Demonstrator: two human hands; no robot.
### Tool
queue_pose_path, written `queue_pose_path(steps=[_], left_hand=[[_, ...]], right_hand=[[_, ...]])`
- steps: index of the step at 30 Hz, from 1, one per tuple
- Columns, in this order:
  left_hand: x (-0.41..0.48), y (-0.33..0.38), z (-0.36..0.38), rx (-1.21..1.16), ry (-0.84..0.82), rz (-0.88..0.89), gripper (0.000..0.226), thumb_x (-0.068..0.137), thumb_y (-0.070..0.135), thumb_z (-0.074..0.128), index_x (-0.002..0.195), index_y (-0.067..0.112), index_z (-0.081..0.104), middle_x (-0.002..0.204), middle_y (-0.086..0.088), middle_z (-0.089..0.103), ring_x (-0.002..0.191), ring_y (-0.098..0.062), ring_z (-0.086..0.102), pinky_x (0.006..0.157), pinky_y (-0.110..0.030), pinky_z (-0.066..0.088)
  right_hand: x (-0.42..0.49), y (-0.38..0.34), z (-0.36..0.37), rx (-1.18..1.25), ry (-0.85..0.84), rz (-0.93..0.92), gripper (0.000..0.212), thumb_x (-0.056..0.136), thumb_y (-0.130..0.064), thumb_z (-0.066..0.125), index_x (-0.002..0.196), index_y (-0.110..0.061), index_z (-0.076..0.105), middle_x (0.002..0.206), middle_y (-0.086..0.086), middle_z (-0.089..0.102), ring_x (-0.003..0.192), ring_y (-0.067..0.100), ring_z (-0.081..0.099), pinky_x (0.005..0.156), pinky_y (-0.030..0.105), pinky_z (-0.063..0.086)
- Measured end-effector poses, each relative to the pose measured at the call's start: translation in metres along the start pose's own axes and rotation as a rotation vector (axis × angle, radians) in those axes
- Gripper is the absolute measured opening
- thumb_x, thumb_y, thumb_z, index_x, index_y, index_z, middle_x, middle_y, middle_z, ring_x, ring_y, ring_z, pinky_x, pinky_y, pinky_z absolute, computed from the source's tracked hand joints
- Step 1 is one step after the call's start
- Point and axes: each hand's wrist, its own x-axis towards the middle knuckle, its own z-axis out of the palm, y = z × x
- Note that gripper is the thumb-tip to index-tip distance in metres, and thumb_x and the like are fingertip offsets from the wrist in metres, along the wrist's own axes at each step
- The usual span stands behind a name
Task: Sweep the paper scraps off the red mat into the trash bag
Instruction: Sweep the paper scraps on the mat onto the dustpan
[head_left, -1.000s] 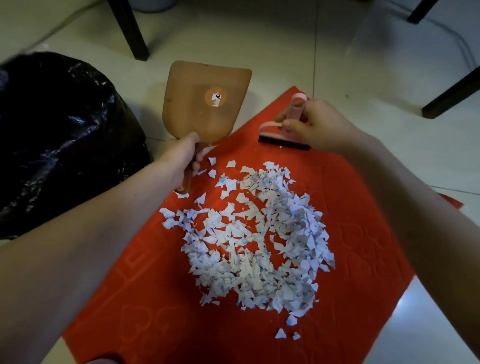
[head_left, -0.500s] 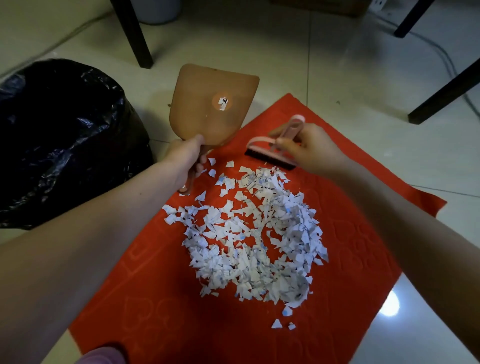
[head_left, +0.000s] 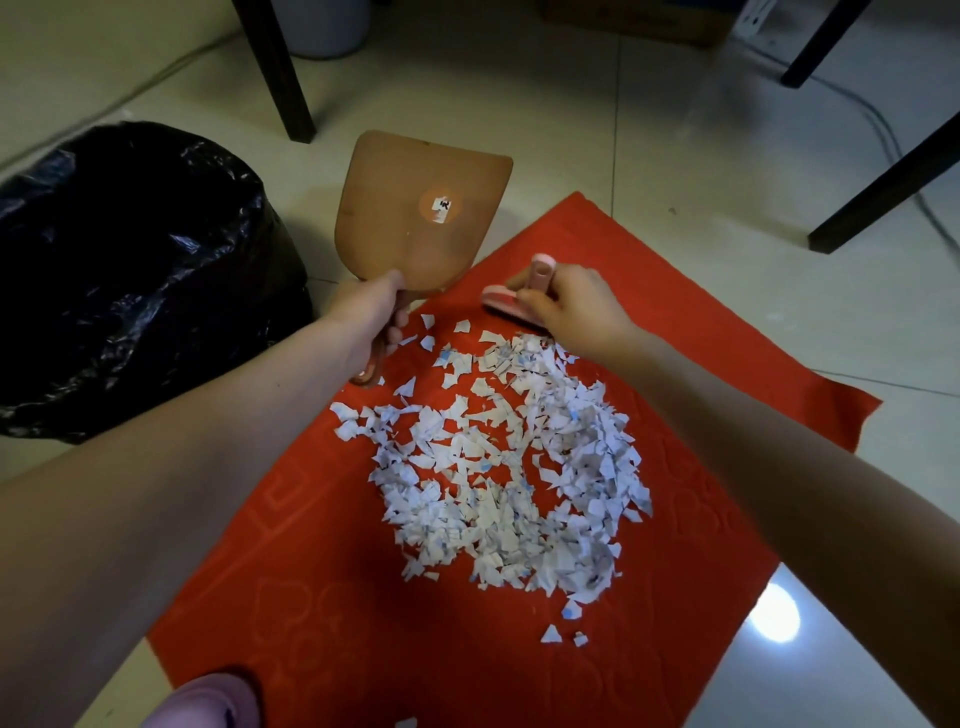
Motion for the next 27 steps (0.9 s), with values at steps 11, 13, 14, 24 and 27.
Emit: queue_pose_path(steps=[11,13,14,24,27], left_hand=[[-0.009,-0.001,-0.015,-0.017,0.035,0.040,0.024,0.093,0.027,0.047,0.074,0.014,0.052,0.058,0.000,0.046,0.045,-0.011,0.038,0.046,-0.021,0.036],[-0.009,-0.003,-0.018,-0.015,0.043,0.043,0.023,0.093,0.026,0.047,0.075,0.014,0.052,0.057,0.000,0.046,0.043,-0.010,0.038,0.044,-0.018,0.036],[-0.009,-0.003,-0.020,-0.013,0.046,0.044,0.022,0.093,0.026,0.047,0.075,0.014,0.052,0.057,0.000,0.046,0.041,-0.010,0.038,0.042,-0.016,0.036],[-0.016,-0.012,-0.032,0.010,0.047,0.027,0.022,0.091,0.025,0.048,0.074,0.012,0.053,0.056,-0.001,0.046,0.040,-0.011,0.036,0.041,-0.018,0.033],[-0.019,-0.015,-0.033,0.021,0.037,0.010,0.020,0.091,0.026,0.049,0.079,0.012,0.053,0.057,-0.001,0.046,0.039,-0.011,0.037,0.041,-0.020,0.034]], right_hand=[[0.015,-0.008,0.006,0.026,0.024,-0.019,0.025,0.095,-0.022,0.051,0.115,-0.024,0.066,0.113,-0.003,0.066,0.098,0.012,0.060,0.088,0.034,0.050],[0.021,-0.016,0.018,-0.022,-0.008,-0.032,0.025,0.095,-0.029,0.050,0.114,-0.027,0.066,0.112,-0.001,0.067,0.097,0.015,0.062,0.085,0.040,0.052],[0.023,-0.020,0.022,-0.030,-0.016,-0.044,0.026,0.094,-0.033,0.050,0.113,-0.028,0.066,0.111,0.000,0.068,0.096,0.017,0.062,0.084,0.041,0.052],[-0.018,-0.032,-0.003,-0.110,-0.406,-0.210,0.022,0.095,-0.021,0.053,0.113,-0.027,0.064,0.091,-0.020,0.062,0.073,-0.007,0.059,0.064,0.009,0.046],[-0.030,-0.037,-0.027,-0.098,-0.381,-0.232,0.024,0.095,-0.018,0.053,0.112,-0.033,0.060,0.095,-0.027,0.058,0.082,-0.014,0.056,0.071,0.006,0.045]])
